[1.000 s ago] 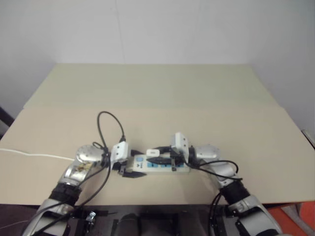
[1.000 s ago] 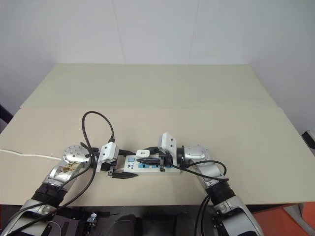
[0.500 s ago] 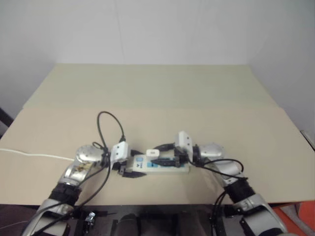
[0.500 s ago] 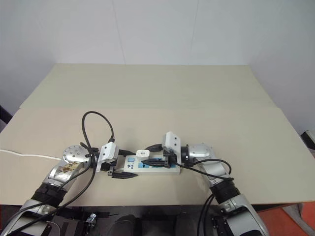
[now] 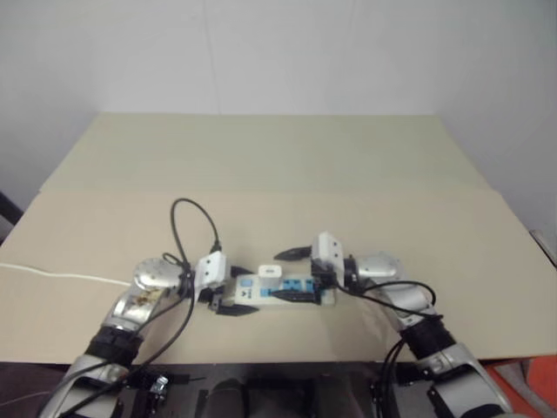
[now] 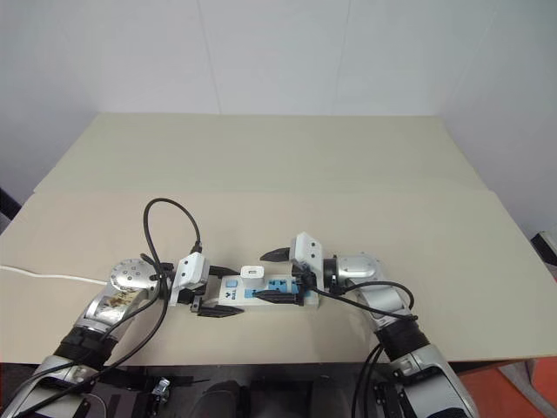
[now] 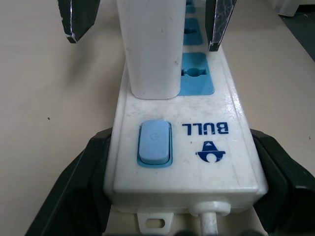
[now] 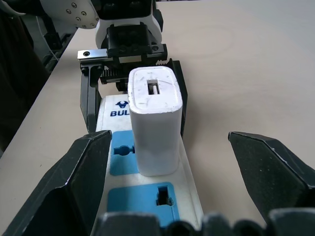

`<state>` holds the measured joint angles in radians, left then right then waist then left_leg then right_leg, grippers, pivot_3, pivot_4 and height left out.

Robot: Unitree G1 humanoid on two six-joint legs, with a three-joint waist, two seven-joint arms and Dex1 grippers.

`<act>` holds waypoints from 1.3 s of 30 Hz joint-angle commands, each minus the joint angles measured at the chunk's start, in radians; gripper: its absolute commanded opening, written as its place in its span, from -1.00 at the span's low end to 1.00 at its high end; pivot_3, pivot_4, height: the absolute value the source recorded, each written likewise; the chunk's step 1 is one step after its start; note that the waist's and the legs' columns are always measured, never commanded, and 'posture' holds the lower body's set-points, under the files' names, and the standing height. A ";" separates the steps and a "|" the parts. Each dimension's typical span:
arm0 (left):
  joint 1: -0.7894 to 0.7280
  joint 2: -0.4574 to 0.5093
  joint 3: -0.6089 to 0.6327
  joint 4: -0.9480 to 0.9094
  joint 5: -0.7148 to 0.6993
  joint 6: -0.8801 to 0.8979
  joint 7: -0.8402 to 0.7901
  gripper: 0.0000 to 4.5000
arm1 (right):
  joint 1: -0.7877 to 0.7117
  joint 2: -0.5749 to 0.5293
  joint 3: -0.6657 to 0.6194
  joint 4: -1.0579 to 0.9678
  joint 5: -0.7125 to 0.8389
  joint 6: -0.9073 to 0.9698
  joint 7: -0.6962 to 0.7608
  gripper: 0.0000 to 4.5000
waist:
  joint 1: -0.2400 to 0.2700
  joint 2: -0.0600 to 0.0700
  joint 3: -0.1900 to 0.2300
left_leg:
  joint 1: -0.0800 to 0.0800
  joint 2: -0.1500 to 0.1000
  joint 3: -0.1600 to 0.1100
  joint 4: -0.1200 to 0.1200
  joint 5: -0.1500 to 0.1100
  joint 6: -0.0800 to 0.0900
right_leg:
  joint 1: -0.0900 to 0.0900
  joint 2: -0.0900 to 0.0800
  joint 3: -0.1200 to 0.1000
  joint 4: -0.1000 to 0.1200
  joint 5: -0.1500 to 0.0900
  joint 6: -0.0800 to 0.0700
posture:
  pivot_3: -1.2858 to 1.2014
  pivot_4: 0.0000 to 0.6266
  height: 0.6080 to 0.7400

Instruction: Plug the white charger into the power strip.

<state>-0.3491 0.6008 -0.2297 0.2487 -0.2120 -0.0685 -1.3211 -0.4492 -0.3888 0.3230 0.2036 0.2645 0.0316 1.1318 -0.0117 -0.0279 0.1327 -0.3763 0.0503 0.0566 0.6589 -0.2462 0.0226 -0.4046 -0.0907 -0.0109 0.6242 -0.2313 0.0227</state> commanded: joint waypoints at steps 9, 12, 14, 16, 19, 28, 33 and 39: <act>0.026 0.060 0.083 -0.216 -0.142 0.149 -0.044 0.98 | 0.034 -0.138 -0.110 -0.149 0.039 0.096 0.031 1.00 | 0.013 0.001 0.003 | -0.014 -0.001 0.000 0.000 0.000 0.000 | -0.013 0.000 0.000 -0.001 0.003 -0.003 | 0.03 -0.52 1.00; 0.044 0.093 0.106 -0.283 -0.179 0.187 -0.057 0.98 | 0.033 -0.161 -0.144 -0.185 0.059 0.106 0.030 1.00 | 0.009 0.002 0.005 | -0.017 -0.001 0.001 0.000 0.000 0.000 | -0.017 0.001 0.001 0.000 0.003 -0.003 | 0.03 -0.52 1.00; 0.058 0.130 0.136 -0.322 -0.217 0.216 -0.078 0.98 | 0.036 -0.186 -0.185 -0.225 0.098 0.144 0.034 1.00 | 0.009 0.002 0.008 | -0.017 0.000 0.001 0.000 0.000 0.000 | -0.017 0.002 0.001 0.001 0.003 -0.003 | 0.03 -0.52 1.00; 0.069 0.157 0.161 -0.345 -0.233 0.224 -0.081 0.98 | 0.041 -0.212 -0.215 -0.259 0.127 0.173 0.040 1.00 | 0.009 0.002 0.009 | -0.017 0.000 0.000 0.000 0.000 0.000 | -0.017 0.002 0.001 0.001 0.003 -0.003 | 0.03 -0.52 1.00; 0.074 0.200 0.228 -0.365 -0.271 0.254 -0.069 0.98 | 0.063 -0.270 -0.283 -0.315 0.176 0.208 0.044 1.00 | 0.011 0.002 0.010 | -0.016 0.000 0.000 0.000 0.000 0.000 | -0.017 0.001 0.001 0.000 0.002 -0.003 | 0.03 -0.52 1.00; 0.111 0.277 0.344 -0.367 -0.312 0.316 -0.048 0.98 | 0.211 -0.413 -0.439 -0.451 0.250 0.313 0.030 1.00 | 0.021 0.002 0.011 | -0.017 -0.001 0.001 0.000 0.000 0.000 | -0.017 0.001 0.000 -0.001 0.002 -0.002 | 0.03 -0.52 1.00; 0.129 0.266 0.325 -0.372 -0.301 0.311 -0.040 0.98 | 0.242 -0.415 -0.457 -0.471 0.253 0.318 0.002 1.00 | 0.020 0.002 0.011 | -0.016 -0.001 0.001 0.000 0.000 0.000 | -0.017 0.001 0.001 0.000 0.001 -0.001 | 0.03 -0.52 1.00; 0.120 0.264 0.306 -0.366 -0.279 0.298 -0.035 0.98 | 0.237 -0.415 -0.440 -0.479 0.221 0.314 -0.036 1.00 | 0.022 0.002 0.011 | -0.016 -0.001 0.001 0.000 0.000 0.000 | -0.017 0.001 0.001 0.000 0.001 -0.002 | 0.03 -0.52 1.00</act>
<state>-0.2202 0.8610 0.0741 -0.1016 -0.4991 0.2437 -1.3566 -0.2071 -0.7954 -0.0970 -0.2471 0.4897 0.3475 1.1089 0.0105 -0.0264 0.1438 -0.3926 0.0496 0.0578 0.6592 -0.2460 0.0226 -0.4212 -0.0897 -0.0100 0.6241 -0.2297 0.0209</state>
